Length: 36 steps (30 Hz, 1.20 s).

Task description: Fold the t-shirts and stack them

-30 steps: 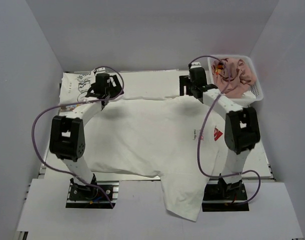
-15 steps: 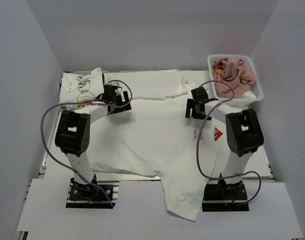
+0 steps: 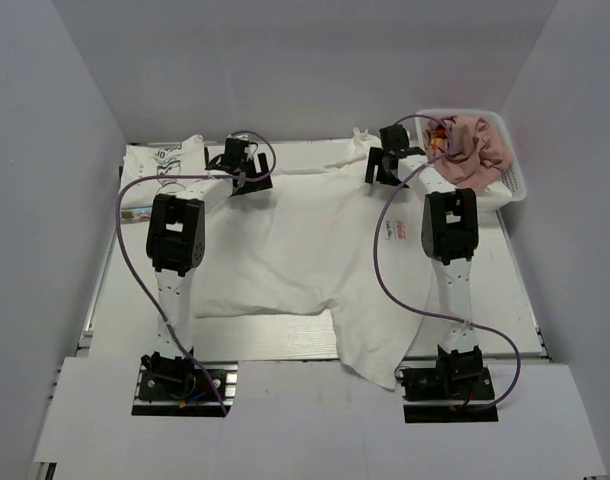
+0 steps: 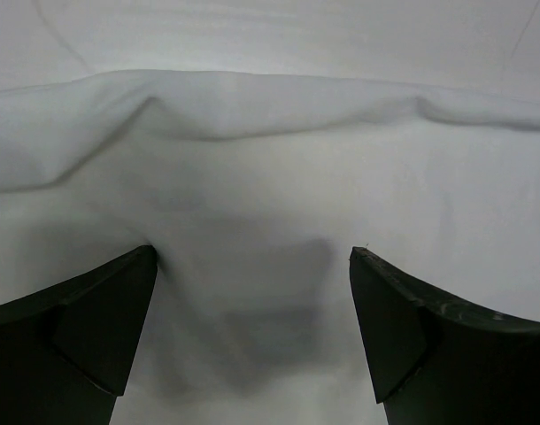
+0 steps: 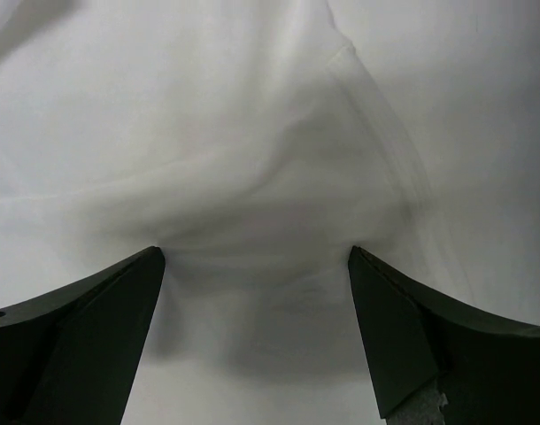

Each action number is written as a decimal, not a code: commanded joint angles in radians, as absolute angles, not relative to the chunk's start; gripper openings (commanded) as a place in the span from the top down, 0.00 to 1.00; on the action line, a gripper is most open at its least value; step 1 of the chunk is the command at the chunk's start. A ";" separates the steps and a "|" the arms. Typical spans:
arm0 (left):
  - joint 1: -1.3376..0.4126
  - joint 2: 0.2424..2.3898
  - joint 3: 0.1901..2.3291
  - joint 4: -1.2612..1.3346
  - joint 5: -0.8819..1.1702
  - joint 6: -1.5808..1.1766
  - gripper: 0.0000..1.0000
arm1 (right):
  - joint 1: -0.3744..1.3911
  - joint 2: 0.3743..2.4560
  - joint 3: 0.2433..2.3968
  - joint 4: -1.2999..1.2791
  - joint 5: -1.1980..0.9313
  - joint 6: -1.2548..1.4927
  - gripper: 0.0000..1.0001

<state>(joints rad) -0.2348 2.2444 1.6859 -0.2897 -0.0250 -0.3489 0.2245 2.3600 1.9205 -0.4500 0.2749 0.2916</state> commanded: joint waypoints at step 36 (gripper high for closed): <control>-0.183 1.131 0.563 -0.660 -0.390 -1.112 0.00 | 0.455 1.042 0.753 -0.288 0.108 0.426 0.10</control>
<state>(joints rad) -0.1909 1.2026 0.5823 -0.6662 -0.3424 -0.9901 0.4370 1.1599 0.7658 -0.2516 0.1127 0.3656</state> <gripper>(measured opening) 0.998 0.905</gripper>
